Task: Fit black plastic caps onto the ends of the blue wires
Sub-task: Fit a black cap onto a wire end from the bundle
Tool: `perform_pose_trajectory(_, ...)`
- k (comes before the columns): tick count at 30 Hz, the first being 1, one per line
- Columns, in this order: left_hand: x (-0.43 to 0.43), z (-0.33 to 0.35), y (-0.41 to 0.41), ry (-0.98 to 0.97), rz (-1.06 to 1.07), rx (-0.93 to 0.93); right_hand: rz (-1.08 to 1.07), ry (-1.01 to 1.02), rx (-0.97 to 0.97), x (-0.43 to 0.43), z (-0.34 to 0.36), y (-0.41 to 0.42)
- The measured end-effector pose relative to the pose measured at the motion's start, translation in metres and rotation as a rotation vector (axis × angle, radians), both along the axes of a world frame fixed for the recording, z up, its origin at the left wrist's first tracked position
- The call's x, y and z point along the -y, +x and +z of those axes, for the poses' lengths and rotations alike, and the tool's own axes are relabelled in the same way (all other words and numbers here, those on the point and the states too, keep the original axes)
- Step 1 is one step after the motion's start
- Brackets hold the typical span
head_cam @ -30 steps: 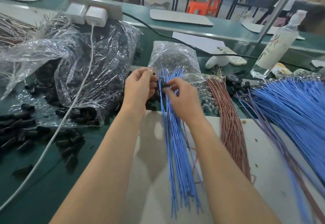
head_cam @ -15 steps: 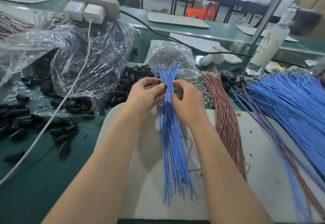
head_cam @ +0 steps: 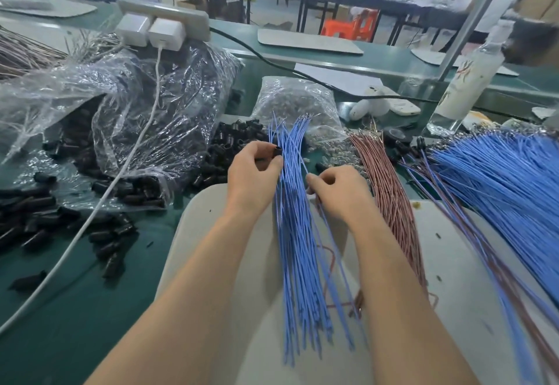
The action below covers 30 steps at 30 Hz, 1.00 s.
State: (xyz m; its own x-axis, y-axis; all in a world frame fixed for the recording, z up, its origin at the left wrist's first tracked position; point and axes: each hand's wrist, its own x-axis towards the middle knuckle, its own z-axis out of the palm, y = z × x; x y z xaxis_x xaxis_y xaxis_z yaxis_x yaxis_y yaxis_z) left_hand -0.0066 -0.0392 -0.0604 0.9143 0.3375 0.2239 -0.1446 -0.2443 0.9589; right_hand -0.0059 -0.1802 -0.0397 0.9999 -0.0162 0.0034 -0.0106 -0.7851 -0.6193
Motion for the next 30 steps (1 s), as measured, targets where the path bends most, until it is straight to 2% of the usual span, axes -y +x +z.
perform_pose_trajectory(2,0.001,0.002,-0.002,-0.065,-0.028,-0.014,0.001,0.131,-0.048,0.002,0.000,-0.001)
perform_pose_trajectory(3,0.002,0.003,-0.003,-0.102,-0.048,-0.024,0.014,0.269,-0.078,0.002,0.003,-0.003)
perform_pose_trajectory(5,0.006,0.009,-0.007,-0.256,-0.107,-0.045,0.109,0.714,-0.101,0.004,0.013,-0.007)
perform_pose_trajectory(7,0.004,0.017,-0.011,-0.558,-0.243,-0.112,0.252,1.264,-0.057,0.013,0.026,-0.011)
perform_pose_trajectory(8,0.001,0.021,-0.012,-0.717,-0.365,-0.156,0.292,1.454,-0.003,0.018,0.031,-0.013)
perform_pose_trajectory(9,-0.001,0.025,-0.014,-0.842,-0.508,-0.195,0.269,1.538,0.065,0.021,0.034,-0.015)
perform_pose_trajectory(11,-0.005,0.029,-0.019,-0.916,-0.761,-0.250,0.065,1.457,0.200,0.022,0.034,-0.016)
perform_pose_trajectory(13,-0.004,0.029,-0.022,-0.807,-0.913,-0.291,-0.155,1.357,0.307,0.019,0.029,-0.014)
perform_pose_trajectory(15,-0.003,0.027,-0.023,-0.671,-0.954,-0.337,-0.283,1.323,0.381,0.017,0.025,-0.011)
perform_pose_trajectory(17,-0.004,0.026,-0.023,-0.559,-0.879,-0.321,-0.303,1.354,0.379,0.018,0.020,-0.008)
perform_pose_trajectory(19,-0.005,0.024,-0.020,-0.520,-0.789,-0.248,-0.193,1.352,0.257,0.016,0.016,-0.007)
perform_pose_trajectory(21,-0.003,0.023,-0.018,-0.471,-0.714,-0.189,-0.014,1.139,0.102,0.008,0.009,-0.008)
perform_pose_trajectory(23,-0.001,0.020,-0.017,-0.330,-0.624,-0.159,0.087,0.942,0.037,-0.003,0.001,-0.009)
perform_pose_trajectory(27,0.004,0.016,-0.015,-0.086,-0.499,-0.092,-0.057,0.920,0.170,-0.010,0.000,-0.008)
perform_pose_trajectory(30,0.007,0.014,-0.013,0.009,-0.359,0.008,-0.207,1.044,0.328,-0.001,0.004,-0.005)
